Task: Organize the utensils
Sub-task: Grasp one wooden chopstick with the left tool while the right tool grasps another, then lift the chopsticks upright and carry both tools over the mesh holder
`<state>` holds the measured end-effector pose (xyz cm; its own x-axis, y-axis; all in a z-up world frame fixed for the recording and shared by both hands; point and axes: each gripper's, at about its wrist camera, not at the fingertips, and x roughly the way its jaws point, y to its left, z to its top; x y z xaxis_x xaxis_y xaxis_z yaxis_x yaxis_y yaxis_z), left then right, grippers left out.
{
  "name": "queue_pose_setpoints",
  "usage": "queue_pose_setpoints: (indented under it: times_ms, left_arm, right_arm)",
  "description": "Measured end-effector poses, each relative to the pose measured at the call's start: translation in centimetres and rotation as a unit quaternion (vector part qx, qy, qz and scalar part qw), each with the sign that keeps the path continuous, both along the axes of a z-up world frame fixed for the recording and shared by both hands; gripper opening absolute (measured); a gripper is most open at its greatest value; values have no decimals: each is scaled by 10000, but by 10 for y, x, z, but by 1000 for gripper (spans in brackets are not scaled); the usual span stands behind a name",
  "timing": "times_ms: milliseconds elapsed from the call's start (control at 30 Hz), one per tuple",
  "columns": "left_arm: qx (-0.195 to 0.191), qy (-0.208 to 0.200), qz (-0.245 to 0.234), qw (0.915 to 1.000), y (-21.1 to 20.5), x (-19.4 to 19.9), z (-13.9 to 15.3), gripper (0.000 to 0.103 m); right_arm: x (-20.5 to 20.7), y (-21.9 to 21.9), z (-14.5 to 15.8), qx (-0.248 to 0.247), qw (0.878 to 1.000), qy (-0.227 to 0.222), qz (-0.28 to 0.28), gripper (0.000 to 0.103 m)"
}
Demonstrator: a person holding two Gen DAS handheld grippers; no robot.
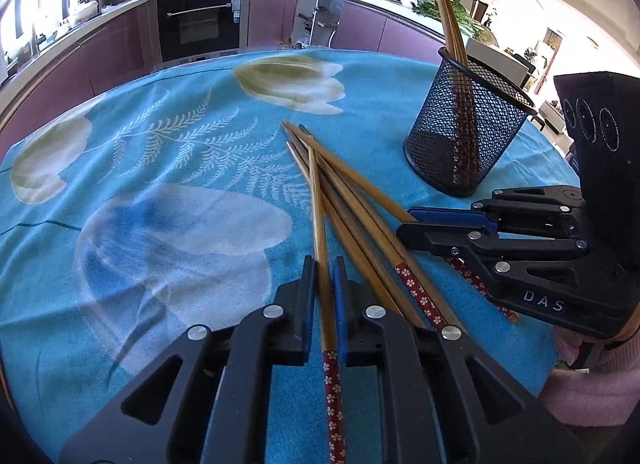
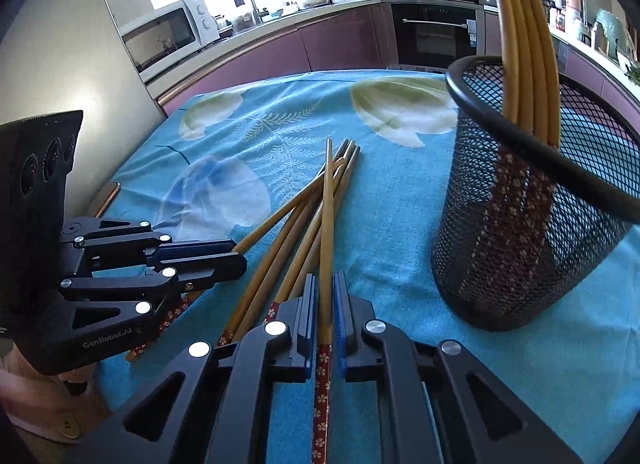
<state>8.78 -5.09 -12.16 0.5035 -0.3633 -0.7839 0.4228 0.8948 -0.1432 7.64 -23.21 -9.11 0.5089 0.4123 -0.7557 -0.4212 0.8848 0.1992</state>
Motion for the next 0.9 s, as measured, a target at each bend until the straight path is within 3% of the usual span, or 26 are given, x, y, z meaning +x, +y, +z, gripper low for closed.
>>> queue_pose_setpoints:
  times_ms: [500, 900]
  left_arm:
    - [-105, 32, 34, 9999, -4, 14, 3, 7]
    - [-639, -337, -186, 9972, 3, -4, 47, 7]
  right_arm:
    - [8, -3, 7, 84, 9998, -147, -71, 6]
    - [-12, -21, 45, 425, 9970, -652, -18, 6]
